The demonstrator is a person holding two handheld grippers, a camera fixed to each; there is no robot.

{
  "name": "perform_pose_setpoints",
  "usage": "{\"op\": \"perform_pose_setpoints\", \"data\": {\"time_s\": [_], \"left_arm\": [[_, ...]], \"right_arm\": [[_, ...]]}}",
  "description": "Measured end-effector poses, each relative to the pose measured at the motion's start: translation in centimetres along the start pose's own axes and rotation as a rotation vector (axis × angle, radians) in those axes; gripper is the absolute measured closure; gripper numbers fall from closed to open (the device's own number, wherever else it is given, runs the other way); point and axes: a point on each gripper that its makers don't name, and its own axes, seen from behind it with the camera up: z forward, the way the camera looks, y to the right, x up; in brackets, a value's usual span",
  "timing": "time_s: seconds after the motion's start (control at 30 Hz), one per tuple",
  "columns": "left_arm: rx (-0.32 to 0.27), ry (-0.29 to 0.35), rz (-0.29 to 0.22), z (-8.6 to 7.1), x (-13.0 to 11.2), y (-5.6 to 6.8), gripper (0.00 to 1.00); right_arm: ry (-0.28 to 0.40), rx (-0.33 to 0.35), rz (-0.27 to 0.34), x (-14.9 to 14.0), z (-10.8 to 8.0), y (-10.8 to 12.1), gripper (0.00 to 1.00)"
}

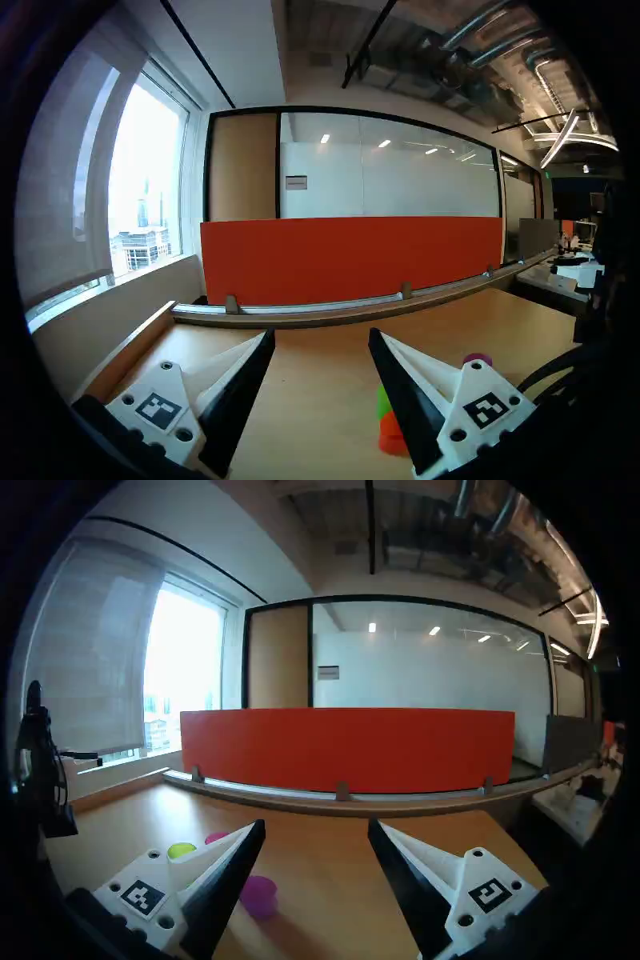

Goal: Pour water

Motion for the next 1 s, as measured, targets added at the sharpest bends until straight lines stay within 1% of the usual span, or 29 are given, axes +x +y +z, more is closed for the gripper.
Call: {"op": "perform_pose_setpoints", "data": {"time_s": [0.17,0.3,0.4,0.57,0.8,0.87,0.9,1.0], "left_arm": [[-0.045,0.013,-0.011,0.3,1.2,0.7,0.14],[-0.083,0.022,-0.014,0.2,1.9,1.2,0.14],[-0.119,0.010,-0.009,0.3,1.9,1.6,0.14],[-0.187,-0.007,0.007,0.3,1.9,2.5,0.14],[-0.300,-0.024,-0.006,0.3,2.1,4.4,0.14],[-0.333,-0.022,-0.010,0.3,2.4,5.0,0.14],[-0.351,-0.020,-0.012,0.2,2.5,5.2,0.14],[-0.392,-0.014,-0.014,0.1,2.9,5.9,0.14]], "right_arm": [[-0.002,0.002,-0.030,0.3,0.2,-0.1,0.01],[-0.006,0.028,-0.044,0.5,0.4,-0.7,0.00],[-0.012,0.075,-0.050,0.5,0.3,-1.6,0.01],[-0.024,0.178,-0.052,0.6,0.1,-3.6,0.01],[-0.032,0.344,-0.005,0.9,-0.5,-6.8,0.01],[-0.037,0.382,-0.003,0.9,-0.8,-7.4,0.01],[-0.040,0.397,-0.004,0.9,-0.8,-7.7,0.01],[-0.045,0.415,-0.016,0.9,-0.7,-8.0,0.01]]}}
